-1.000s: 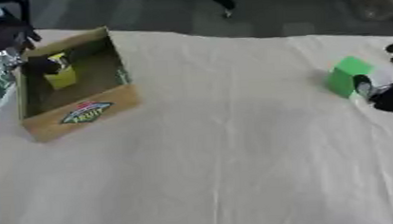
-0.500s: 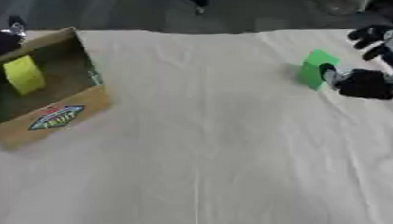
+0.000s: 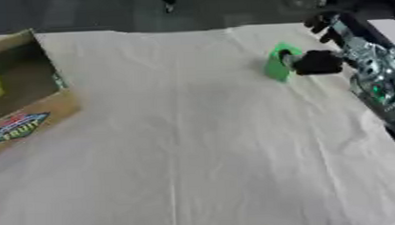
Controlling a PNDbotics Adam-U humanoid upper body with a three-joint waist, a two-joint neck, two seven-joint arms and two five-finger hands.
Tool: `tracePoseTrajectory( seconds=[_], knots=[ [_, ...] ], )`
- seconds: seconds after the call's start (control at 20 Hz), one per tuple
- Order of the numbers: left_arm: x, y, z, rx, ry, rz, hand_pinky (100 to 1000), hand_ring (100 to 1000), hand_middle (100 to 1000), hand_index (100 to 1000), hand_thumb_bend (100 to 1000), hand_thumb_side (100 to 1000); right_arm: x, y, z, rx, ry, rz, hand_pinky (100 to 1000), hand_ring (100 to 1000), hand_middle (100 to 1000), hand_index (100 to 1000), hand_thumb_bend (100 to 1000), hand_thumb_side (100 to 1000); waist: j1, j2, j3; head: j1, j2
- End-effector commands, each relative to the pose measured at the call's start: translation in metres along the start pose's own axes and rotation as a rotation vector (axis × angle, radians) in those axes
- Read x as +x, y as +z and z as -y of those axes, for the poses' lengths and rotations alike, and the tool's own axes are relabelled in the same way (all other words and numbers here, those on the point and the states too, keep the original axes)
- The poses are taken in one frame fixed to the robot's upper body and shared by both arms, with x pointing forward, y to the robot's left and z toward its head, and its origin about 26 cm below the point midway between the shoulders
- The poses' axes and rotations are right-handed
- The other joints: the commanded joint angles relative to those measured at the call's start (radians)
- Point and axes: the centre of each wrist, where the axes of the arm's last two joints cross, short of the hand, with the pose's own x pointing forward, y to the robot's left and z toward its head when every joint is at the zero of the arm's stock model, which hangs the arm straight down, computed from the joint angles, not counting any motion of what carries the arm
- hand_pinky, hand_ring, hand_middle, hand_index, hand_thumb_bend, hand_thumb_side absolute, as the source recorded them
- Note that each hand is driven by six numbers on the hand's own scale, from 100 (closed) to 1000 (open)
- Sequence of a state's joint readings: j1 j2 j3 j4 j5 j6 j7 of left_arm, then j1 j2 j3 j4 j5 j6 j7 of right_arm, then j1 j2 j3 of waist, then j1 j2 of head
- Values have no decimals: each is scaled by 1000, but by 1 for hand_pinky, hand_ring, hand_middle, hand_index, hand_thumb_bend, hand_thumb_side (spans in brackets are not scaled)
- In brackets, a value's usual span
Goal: Pick up the objects with one hand, pass them to the other hand, and then place them into the box on the other side of the table.
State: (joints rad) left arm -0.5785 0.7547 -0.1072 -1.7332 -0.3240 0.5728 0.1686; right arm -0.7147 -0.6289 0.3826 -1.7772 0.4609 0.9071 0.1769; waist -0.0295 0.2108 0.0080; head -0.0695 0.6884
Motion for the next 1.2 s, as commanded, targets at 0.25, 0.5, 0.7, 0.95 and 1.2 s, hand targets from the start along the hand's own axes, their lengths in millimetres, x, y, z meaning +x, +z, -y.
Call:
tracePoseTrajectory(
  seconds=[0.25, 0.5, 0.7, 0.95, 1.2],
  knots=[
    [-3, 0, -9, 24, -10, -4, 575, 739, 709, 833, 107, 615, -1, -25, 13, 70, 65, -54, 887, 840, 828, 854, 413, 337, -6, -32, -15, 6, 14],
    [-9, 0, -7, 18, -17, -28, 575, 738, 705, 831, 105, 622, 1, -34, 20, 129, 77, -70, 893, 852, 841, 859, 422, 349, -6, -33, -20, 13, 18],
    [-11, 0, -6, 16, -17, -39, 576, 738, 703, 831, 106, 623, 8, -43, 27, 167, 85, -76, 899, 861, 849, 863, 437, 362, -2, -34, -20, 9, 21],
    [-15, -1, -4, 9, -23, -56, 577, 738, 701, 829, 105, 628, 20, -56, 29, 215, 106, -92, 906, 871, 858, 869, 458, 370, 1, -37, -23, 7, 27],
    [-22, -2, -2, 8, -29, -84, 576, 738, 699, 829, 105, 630, 26, -73, 19, 305, 130, -146, 913, 883, 870, 873, 479, 376, 1, -46, -29, 8, 37]
  ],
)
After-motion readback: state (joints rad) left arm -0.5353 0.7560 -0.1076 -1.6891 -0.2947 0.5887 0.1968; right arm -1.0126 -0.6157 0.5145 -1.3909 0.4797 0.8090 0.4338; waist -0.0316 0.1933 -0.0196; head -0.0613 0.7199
